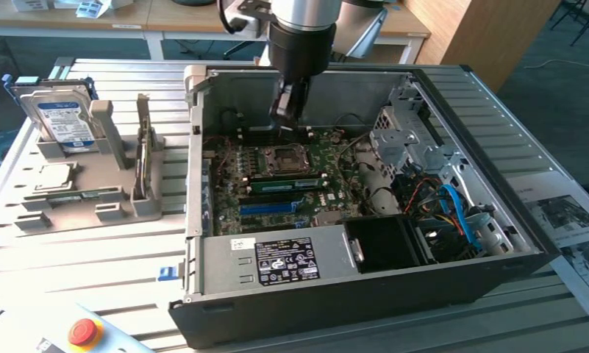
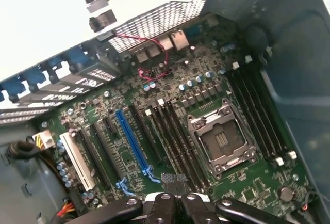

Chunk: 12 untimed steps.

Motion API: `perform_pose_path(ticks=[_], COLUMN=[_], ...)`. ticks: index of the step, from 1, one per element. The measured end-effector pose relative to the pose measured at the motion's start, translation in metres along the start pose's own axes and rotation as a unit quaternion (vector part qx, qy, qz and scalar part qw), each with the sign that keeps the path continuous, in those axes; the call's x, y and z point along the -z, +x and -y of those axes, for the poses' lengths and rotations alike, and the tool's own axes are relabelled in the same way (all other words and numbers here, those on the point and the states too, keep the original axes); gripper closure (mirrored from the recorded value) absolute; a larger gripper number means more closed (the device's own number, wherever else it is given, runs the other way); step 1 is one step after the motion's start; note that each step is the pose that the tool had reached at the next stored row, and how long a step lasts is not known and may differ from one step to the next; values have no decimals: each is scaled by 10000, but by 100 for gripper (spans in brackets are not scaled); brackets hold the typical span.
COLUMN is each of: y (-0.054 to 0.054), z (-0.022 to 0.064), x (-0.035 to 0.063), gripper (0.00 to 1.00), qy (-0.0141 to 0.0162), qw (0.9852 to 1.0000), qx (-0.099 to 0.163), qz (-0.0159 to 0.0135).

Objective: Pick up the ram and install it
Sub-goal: 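Press down the ram until it locks into place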

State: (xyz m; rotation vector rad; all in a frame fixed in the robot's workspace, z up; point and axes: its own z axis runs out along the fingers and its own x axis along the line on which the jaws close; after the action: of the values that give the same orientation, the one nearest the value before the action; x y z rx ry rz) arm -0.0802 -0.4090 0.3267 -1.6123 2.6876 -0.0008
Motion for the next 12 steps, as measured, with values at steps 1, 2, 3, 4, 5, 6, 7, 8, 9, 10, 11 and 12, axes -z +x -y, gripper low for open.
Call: perform_pose_path(ticks=[1, 2, 3, 4, 5, 6, 7, 8, 9, 10, 11, 12], y=[0, 0, 0, 0, 0, 0, 0, 0, 0, 0, 0, 0], z=[0, 0, 0, 0, 0, 0, 0, 0, 0, 0, 0, 0], x=[0, 0, 0, 0, 0, 0, 0, 0, 0, 0, 0, 0], gripper=[90, 90, 90, 90, 90, 90, 90, 90, 90, 90, 90, 90], qy=[0, 1, 1, 2, 2, 3, 3, 4, 4, 5, 5, 6], qw=[10000, 9999, 9998, 9996, 9993, 9990, 9986, 9981, 9975, 9969, 9961, 9952], qx=[-68, -138, -212, -287, -368, -447, -529, -615, -701, -788, -877, -974], qz=[0, -1, -1, -1, -2, -2, -2, -3, -3, -3, -4, -4])
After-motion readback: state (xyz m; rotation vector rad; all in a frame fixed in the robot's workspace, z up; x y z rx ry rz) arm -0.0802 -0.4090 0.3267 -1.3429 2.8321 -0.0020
